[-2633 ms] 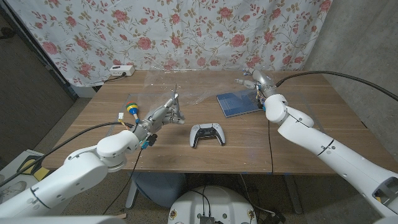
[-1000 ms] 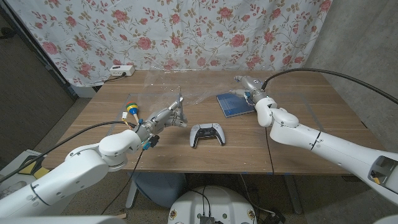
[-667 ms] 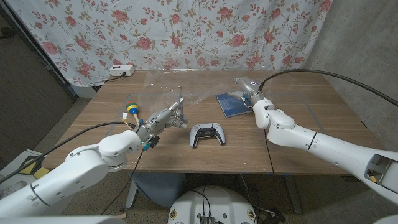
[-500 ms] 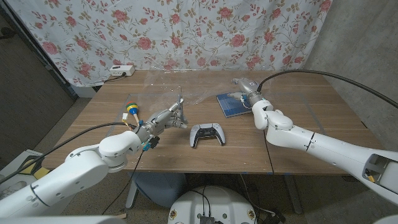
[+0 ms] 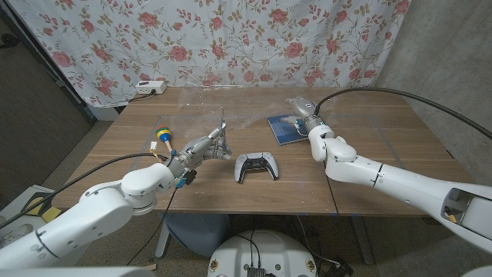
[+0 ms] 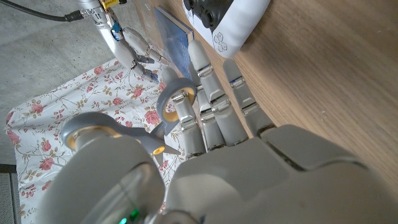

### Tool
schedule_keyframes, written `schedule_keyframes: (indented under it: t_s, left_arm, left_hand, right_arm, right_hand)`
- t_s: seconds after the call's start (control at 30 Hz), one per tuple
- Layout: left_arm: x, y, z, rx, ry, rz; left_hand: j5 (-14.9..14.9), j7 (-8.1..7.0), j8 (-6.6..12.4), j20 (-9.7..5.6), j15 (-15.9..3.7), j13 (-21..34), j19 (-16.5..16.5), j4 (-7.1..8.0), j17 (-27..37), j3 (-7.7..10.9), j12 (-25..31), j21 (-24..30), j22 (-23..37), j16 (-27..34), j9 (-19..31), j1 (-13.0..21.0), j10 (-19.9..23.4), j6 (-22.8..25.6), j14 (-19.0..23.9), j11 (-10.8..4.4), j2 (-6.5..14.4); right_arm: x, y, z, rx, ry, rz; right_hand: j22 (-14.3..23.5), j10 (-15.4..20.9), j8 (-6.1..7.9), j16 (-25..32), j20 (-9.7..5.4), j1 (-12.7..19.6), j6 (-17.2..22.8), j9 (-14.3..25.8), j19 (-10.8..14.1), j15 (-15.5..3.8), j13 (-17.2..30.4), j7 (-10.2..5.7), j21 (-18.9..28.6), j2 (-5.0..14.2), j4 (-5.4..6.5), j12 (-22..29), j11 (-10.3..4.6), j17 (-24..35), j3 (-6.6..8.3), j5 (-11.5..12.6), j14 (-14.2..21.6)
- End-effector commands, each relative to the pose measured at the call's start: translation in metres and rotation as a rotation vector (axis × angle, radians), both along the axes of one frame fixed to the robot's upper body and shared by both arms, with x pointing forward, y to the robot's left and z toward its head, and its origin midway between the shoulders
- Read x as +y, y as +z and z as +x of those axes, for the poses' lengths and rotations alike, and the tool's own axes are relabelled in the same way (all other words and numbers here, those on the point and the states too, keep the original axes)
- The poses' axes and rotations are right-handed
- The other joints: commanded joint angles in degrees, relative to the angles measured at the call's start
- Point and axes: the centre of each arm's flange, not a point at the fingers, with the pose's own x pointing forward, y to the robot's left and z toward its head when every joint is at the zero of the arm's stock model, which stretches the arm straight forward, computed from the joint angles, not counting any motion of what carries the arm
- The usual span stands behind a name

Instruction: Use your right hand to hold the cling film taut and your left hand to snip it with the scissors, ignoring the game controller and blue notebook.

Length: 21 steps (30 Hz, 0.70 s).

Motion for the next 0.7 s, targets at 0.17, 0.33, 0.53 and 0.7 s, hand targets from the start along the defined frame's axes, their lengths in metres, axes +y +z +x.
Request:
schedule_keyframes:
  t_s: [0.17,0.33,0.53,0.7]
  left_arm:
    - [0.001,-0.002,-0.003,0.005,-0.008,-0.010]
    - [0.001,-0.002,-0.003,0.009,-0.015,-0.013]
    - [0.001,-0.004,-0.004,0.017,-0.024,-0.009]
    - [0.001,-0.004,-0.005,0.017,-0.026,-0.008]
  left_hand:
    - [0.0,1.15,-0.28,-0.22,-0.28,0.2,0.2,0.03,-0.1,-0.60,-0.2,-0.1,0.0,0.3,0.3,1.0,3.0,-0.8,0.0,-2.48,0.2]
    - [-0.1,1.23,-0.33,-0.31,-0.23,0.2,0.2,0.06,-0.3,-0.67,-0.3,-0.1,0.0,0.3,0.4,1.1,3.1,-0.8,0.0,-2.56,0.3]
    - [-0.2,1.18,-0.47,-0.34,-0.21,0.1,0.2,0.14,-0.4,-0.75,-0.5,-0.1,0.0,0.3,0.2,1.3,3.1,-0.5,0.0,-2.58,0.6]
    - [-0.3,1.18,-0.46,-0.37,-0.20,0.1,0.2,0.21,-0.5,-0.79,-0.5,-0.1,0.0,0.4,0.4,1.4,3.3,-0.5,0.0,-2.53,0.8]
  right_arm:
    - [0.006,-0.008,0.009,-0.024,-0.040,-0.049]
    - [0.006,-0.010,0.011,-0.038,-0.060,-0.051]
    - [0.009,-0.014,0.012,-0.077,-0.090,-0.058]
    - [0.008,-0.016,0.016,-0.068,-0.108,-0.054]
  right_hand:
    - [0.0,0.8,0.42,0.4,-0.71,1.8,0.7,0.2,0.2,-2.92,0.0,-0.76,-0.2,0.81,-0.07,0.1,-0.53,-0.4,0.70,0.5,0.4]
    - [-0.1,2.5,0.74,1.2,-1.49,3.2,1.1,0.2,0.2,-4.23,0.1,-1.29,-0.2,2.33,-0.07,0.6,-1.27,-0.6,1.69,0.7,1.5]
    - [-0.1,4.6,0.73,2.1,-2.39,4.9,0.8,0.2,1.3,-5.32,-0.1,-1.49,0.2,3.33,-0.31,1.0,-1.55,-0.8,2.60,0.8,3.1]
    - [-0.1,6.0,1.16,2.4,-1.97,5.2,1.8,0.2,1.9,-5.21,-0.3,-1.27,0.5,3.24,-0.30,1.3,-1.35,-0.9,2.66,0.8,3.6]
